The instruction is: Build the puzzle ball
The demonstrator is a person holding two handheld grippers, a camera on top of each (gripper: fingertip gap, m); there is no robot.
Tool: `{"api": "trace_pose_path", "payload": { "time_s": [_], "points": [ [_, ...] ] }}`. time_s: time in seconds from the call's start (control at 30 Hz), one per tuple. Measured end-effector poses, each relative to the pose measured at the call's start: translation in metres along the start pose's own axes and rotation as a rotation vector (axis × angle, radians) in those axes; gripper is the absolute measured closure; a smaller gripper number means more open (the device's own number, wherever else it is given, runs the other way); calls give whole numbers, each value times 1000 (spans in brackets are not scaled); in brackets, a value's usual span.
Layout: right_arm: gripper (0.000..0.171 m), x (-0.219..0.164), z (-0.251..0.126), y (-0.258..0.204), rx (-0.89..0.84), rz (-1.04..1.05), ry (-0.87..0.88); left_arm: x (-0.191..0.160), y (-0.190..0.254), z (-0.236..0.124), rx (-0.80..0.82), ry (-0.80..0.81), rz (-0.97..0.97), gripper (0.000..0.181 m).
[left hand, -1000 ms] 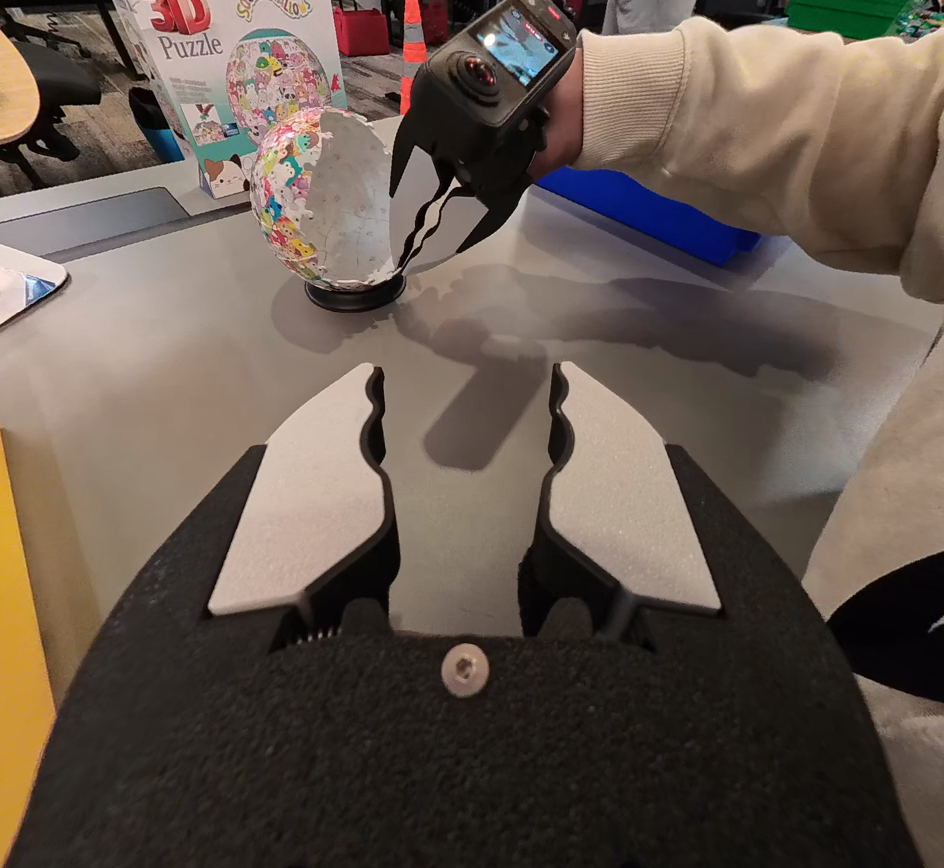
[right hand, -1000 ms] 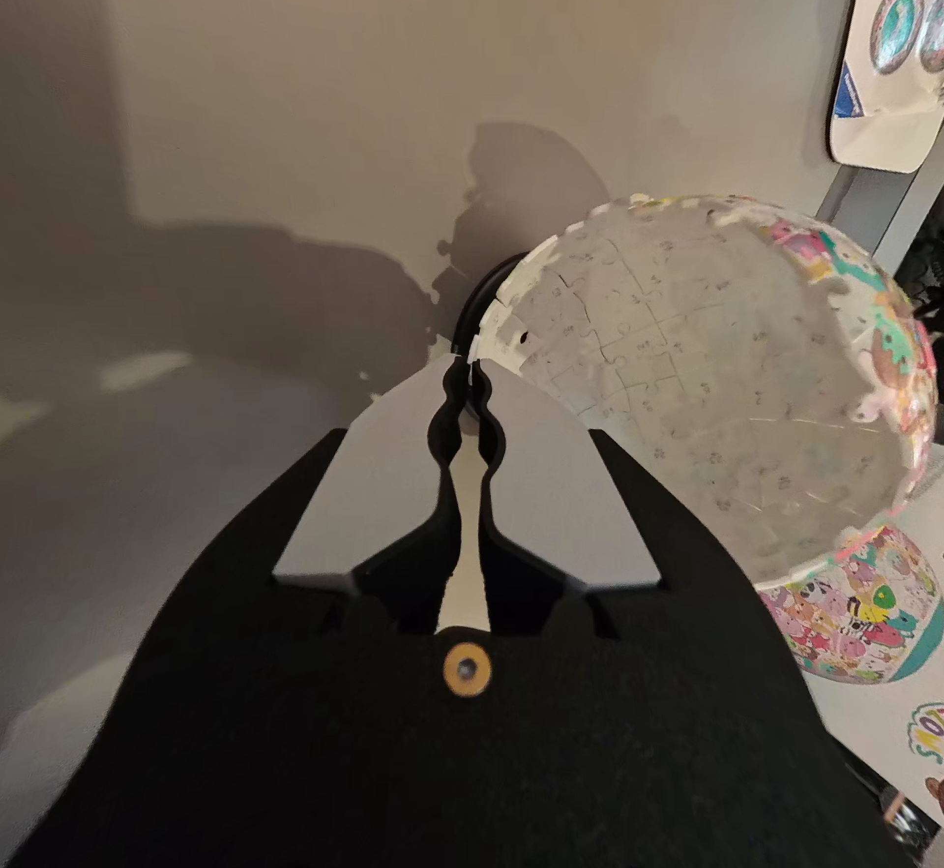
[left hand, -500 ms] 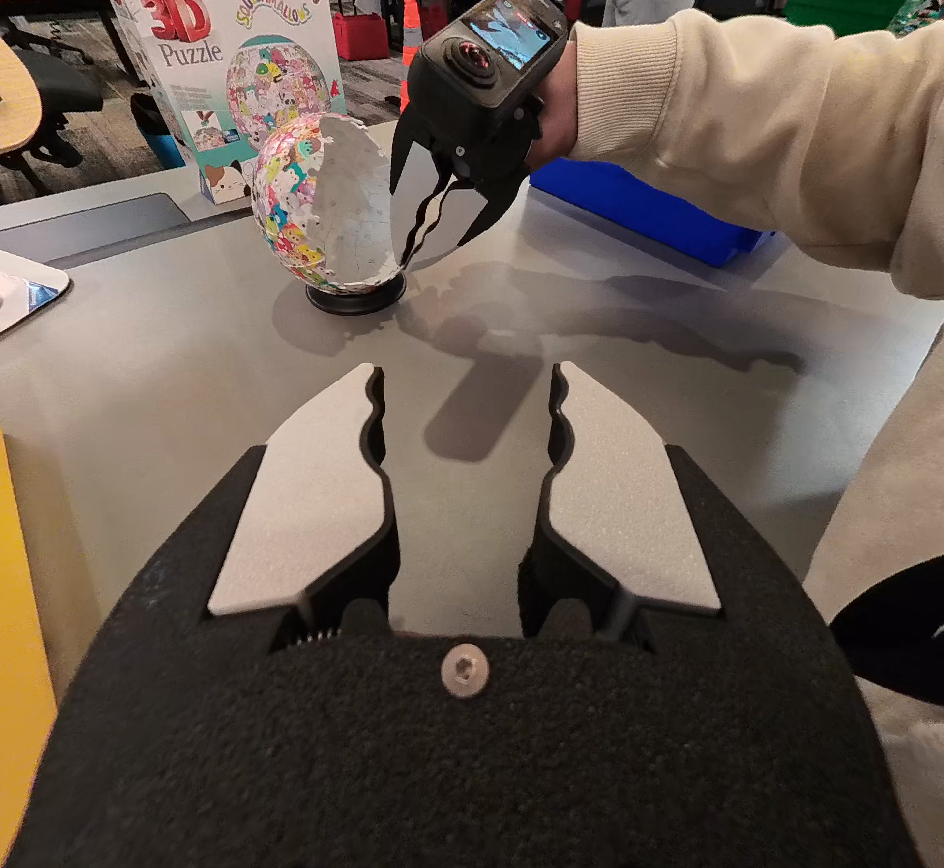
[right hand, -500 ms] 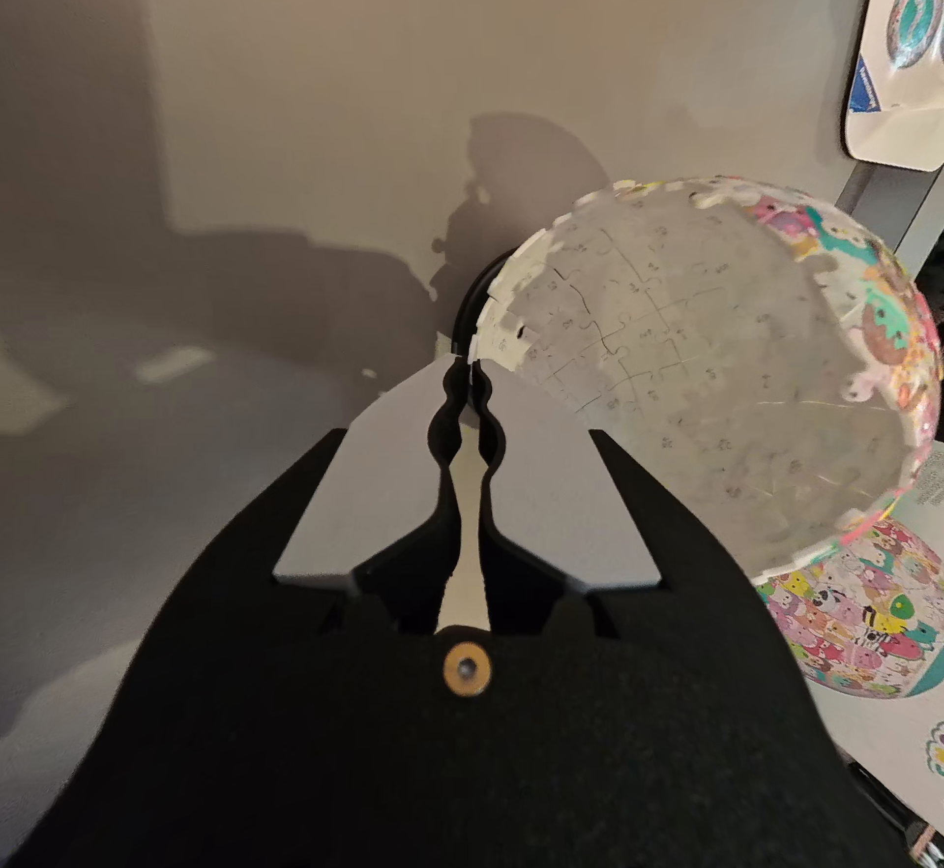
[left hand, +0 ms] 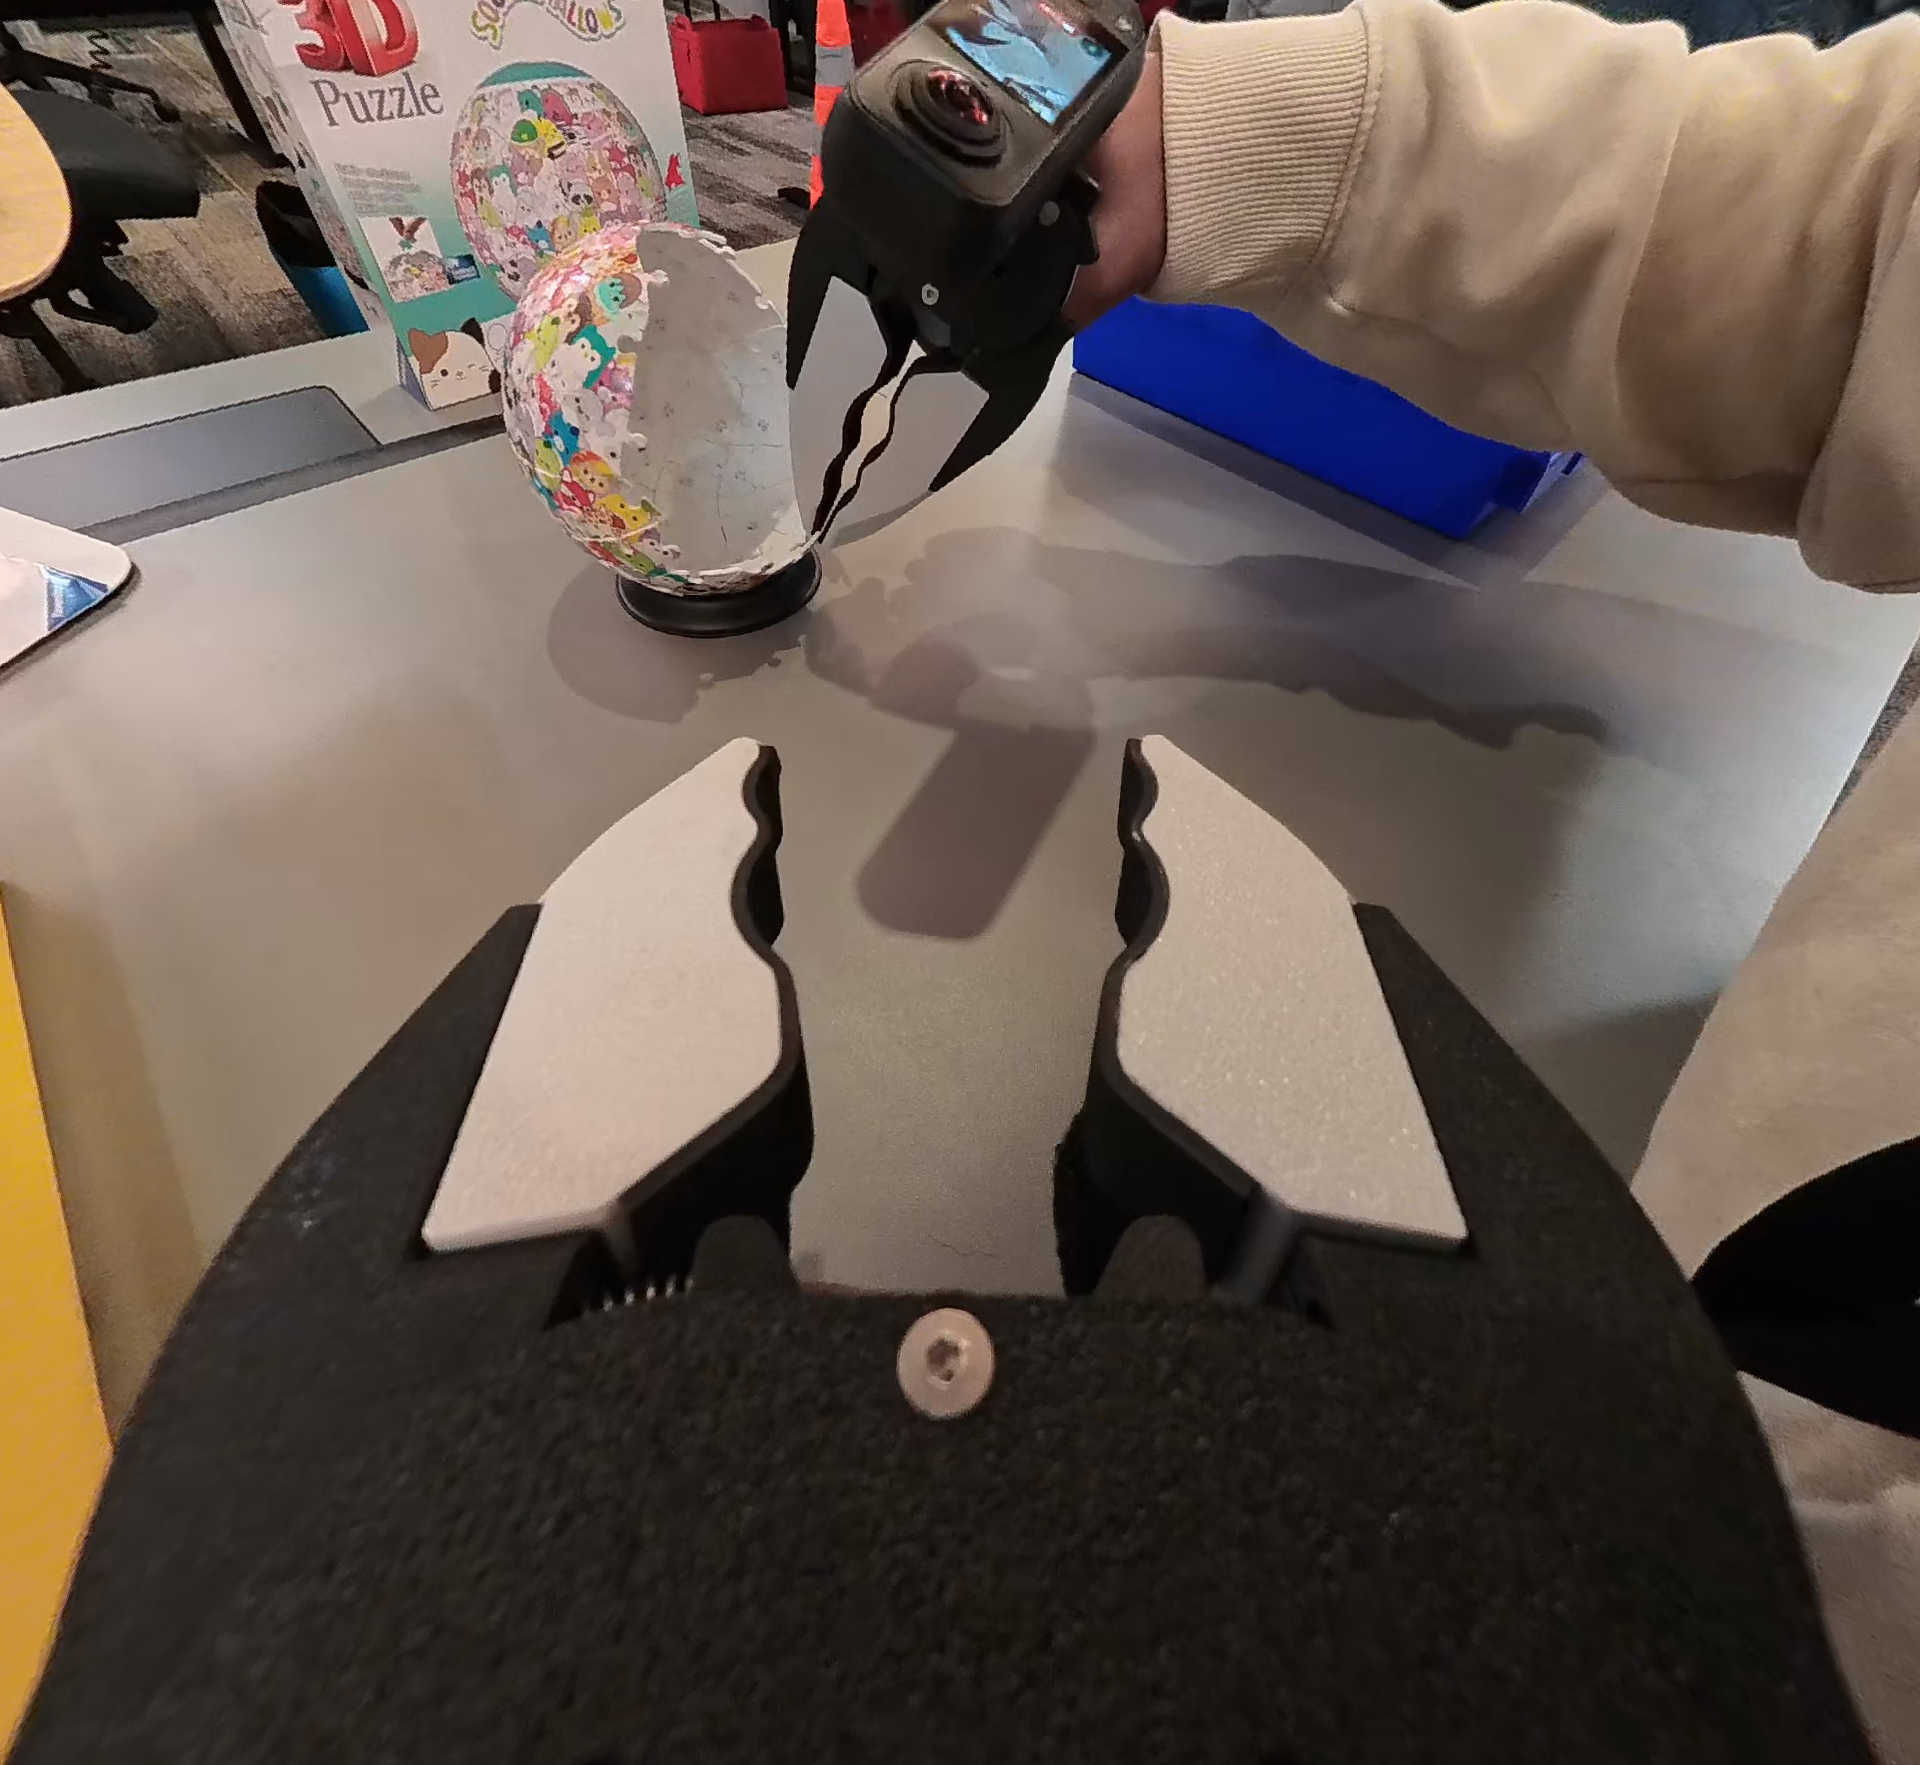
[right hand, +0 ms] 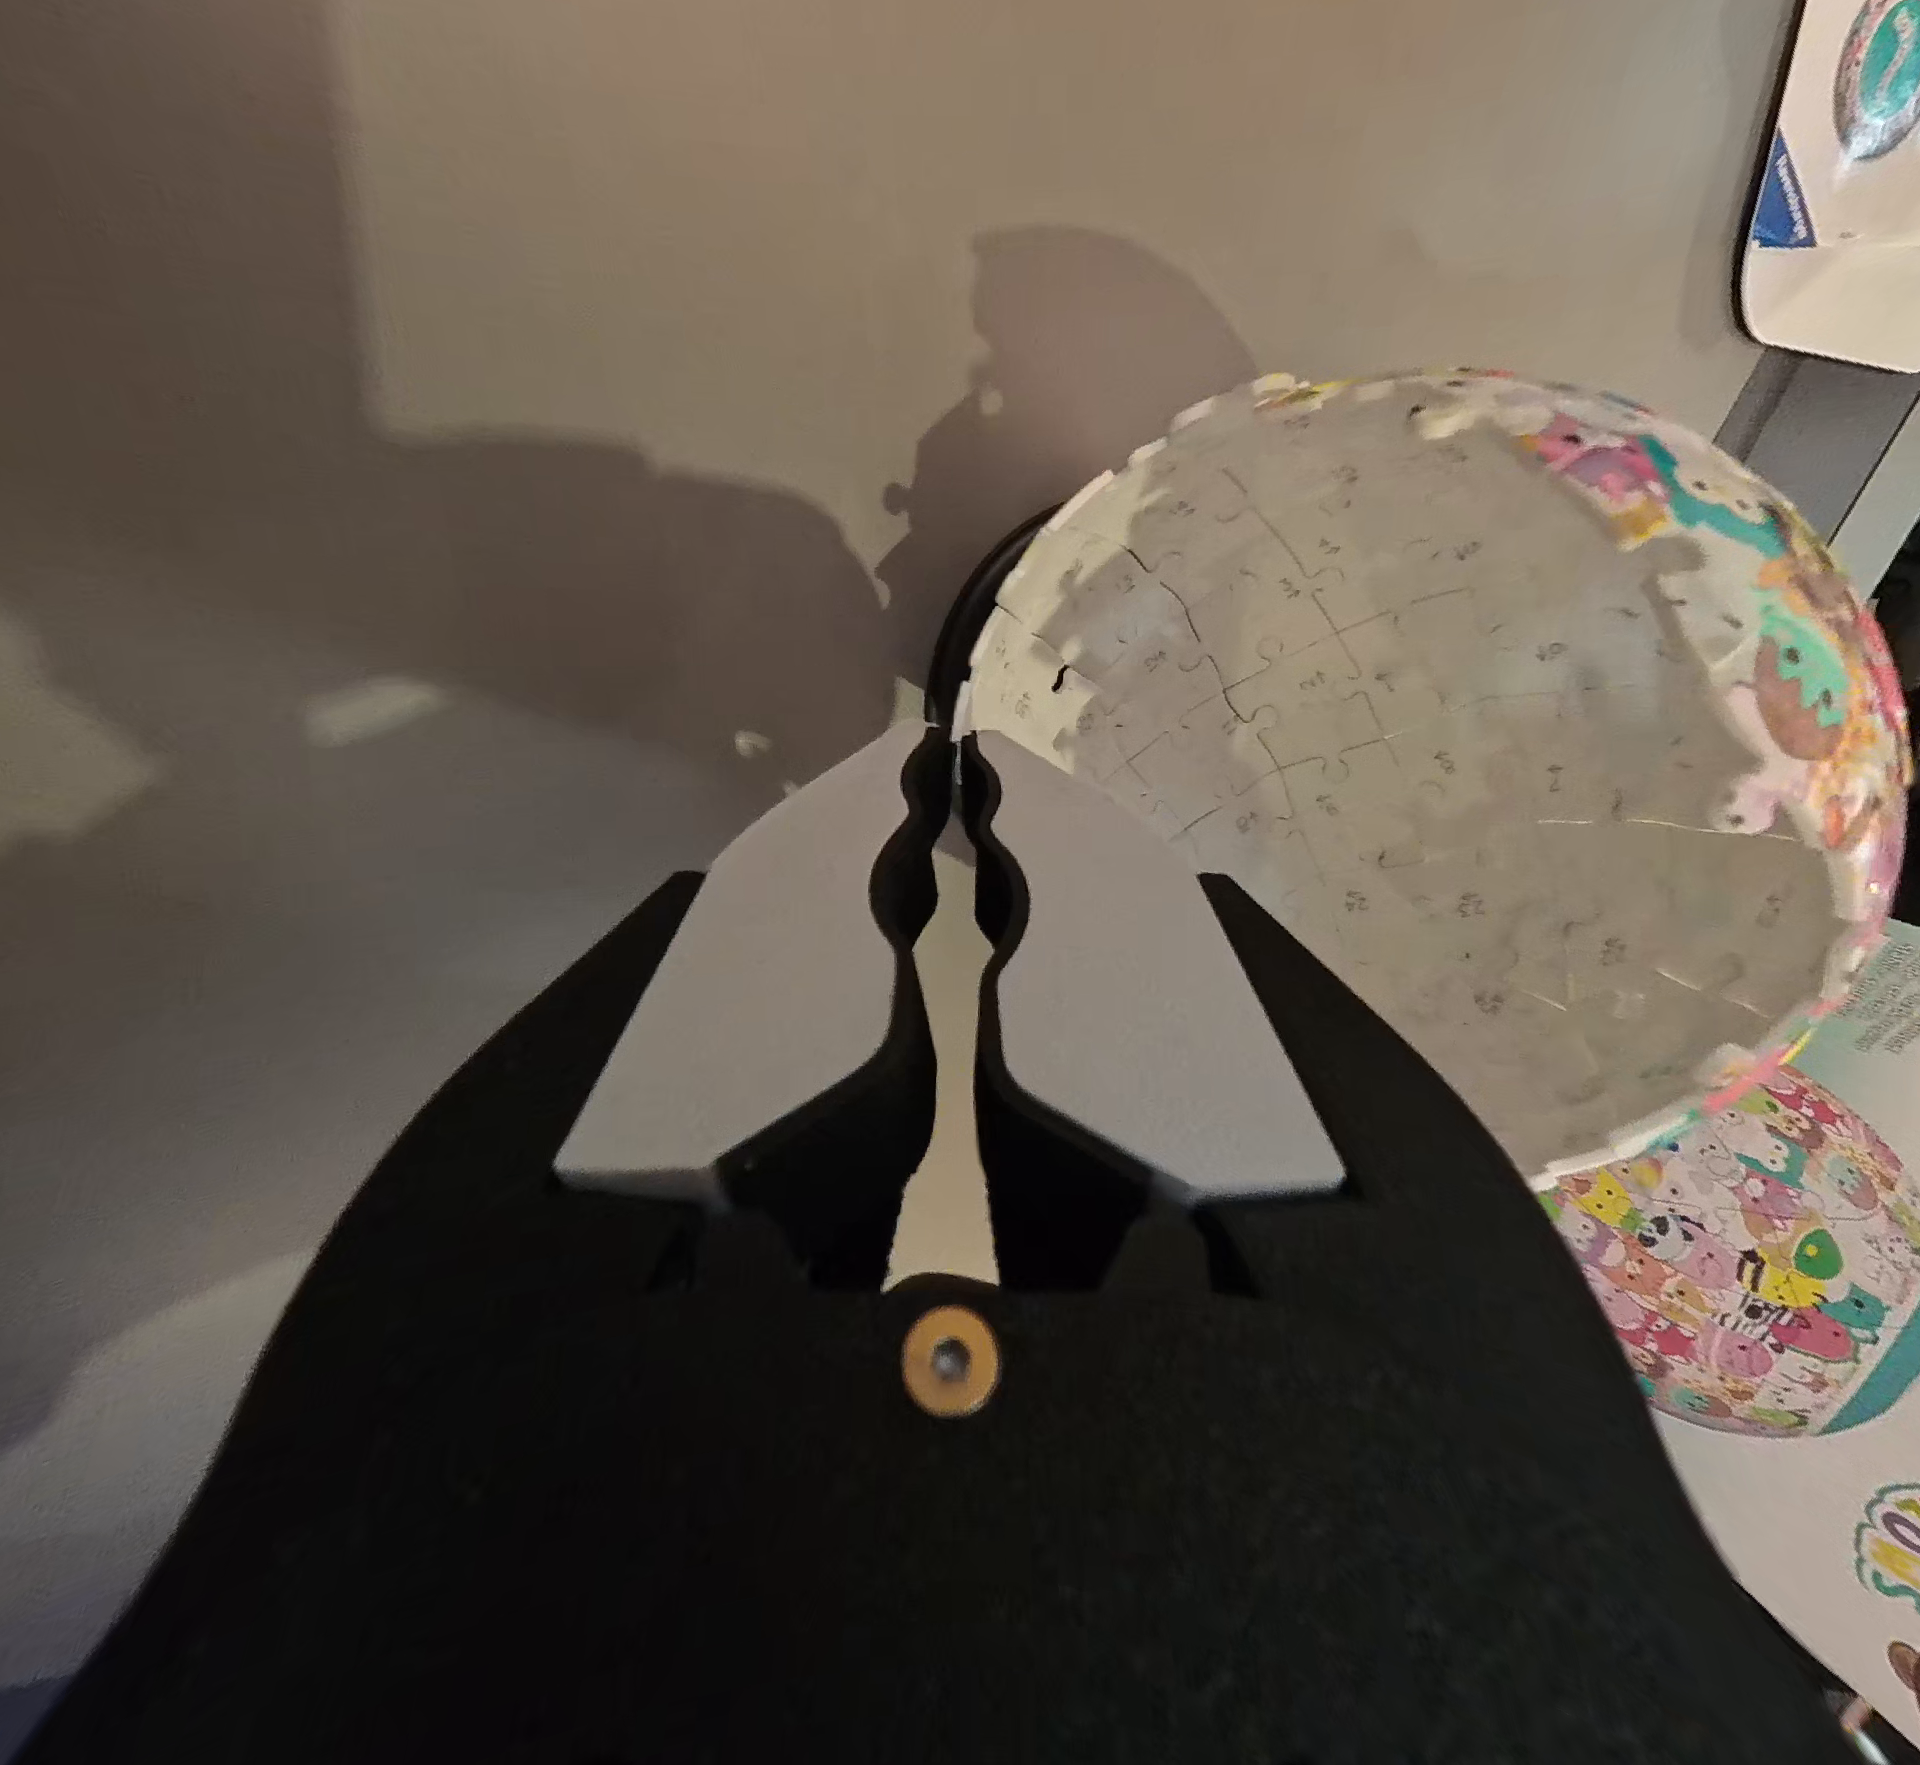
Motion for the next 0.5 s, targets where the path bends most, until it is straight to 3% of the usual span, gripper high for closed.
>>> {"api": "trace_pose_path", "payload": {
  "time_s": [0.5],
  "points": [
    [169, -1, 2, -1, -1, -38, -21, 3, -1, -1, 3, 11, -1, 119]
  ]
}}
Point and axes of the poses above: each gripper's, where its closed fingertips meet, z out along the fingers, x out of its top, y = z × x across the jaws, the point moved 3 cm from there along -z, back along the fingers, and after that the axes turned 4 degrees about x, right-handed, at the moved point
